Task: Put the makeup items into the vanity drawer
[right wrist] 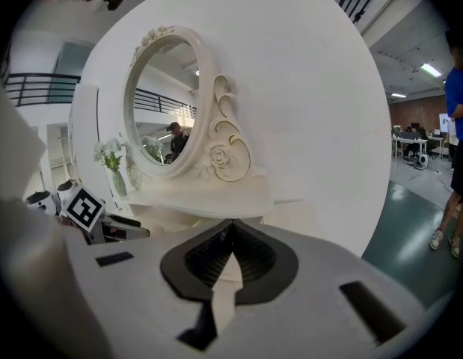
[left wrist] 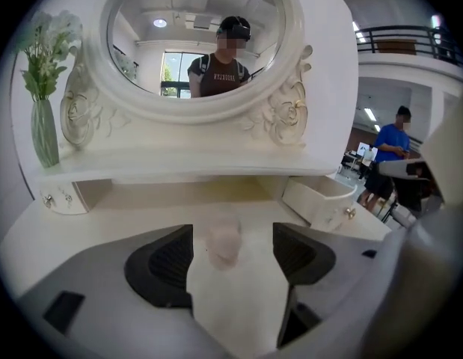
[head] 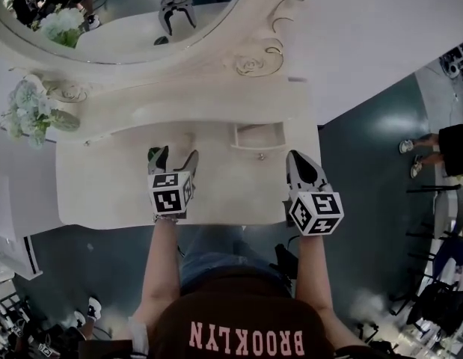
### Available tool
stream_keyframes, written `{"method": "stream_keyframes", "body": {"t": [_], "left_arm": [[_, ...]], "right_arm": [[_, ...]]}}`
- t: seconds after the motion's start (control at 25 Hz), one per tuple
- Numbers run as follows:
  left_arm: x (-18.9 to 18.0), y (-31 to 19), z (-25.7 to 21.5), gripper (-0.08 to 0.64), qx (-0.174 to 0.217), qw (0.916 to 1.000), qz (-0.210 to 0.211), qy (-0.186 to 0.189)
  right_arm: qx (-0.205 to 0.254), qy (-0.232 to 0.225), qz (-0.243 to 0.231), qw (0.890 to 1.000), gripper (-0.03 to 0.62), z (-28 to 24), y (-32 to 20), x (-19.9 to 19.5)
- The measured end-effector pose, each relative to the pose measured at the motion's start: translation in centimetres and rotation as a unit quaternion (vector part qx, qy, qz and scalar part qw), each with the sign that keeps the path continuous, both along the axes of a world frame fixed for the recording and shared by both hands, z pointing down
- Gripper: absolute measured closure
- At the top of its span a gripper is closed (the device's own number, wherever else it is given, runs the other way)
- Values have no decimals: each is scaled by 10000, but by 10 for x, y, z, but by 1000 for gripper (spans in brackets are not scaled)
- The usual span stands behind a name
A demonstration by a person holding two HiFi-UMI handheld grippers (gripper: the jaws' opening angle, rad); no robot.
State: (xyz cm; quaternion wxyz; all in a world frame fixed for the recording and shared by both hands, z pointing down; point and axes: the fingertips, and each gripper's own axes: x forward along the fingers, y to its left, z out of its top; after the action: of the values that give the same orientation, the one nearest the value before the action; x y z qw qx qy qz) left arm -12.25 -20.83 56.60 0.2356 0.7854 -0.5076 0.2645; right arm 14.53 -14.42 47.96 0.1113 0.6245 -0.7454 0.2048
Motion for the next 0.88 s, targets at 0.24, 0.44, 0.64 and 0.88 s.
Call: {"method": "stream_keyframes", "body": {"t": [0.24, 0.44, 0.64, 0.88], "left_arm": [[4, -7, 29, 236, -339, 9994, 83, -9], [4, -16, 34, 281, -304, 9994, 131, -119], [0, -19, 36, 457, -303, 9986, 147, -408], [0, -16, 29, 457, -265, 9984, 193, -455]], "right_arm": [[-293, 110, -66, 9995, 594, 24, -10, -2], [-432, 100, -110, 9990, 594, 36, -15, -4], [-457, 98, -84, 9989, 594, 38, -18, -1], [-337, 89, -88, 9994, 594, 31, -19, -2]]}}
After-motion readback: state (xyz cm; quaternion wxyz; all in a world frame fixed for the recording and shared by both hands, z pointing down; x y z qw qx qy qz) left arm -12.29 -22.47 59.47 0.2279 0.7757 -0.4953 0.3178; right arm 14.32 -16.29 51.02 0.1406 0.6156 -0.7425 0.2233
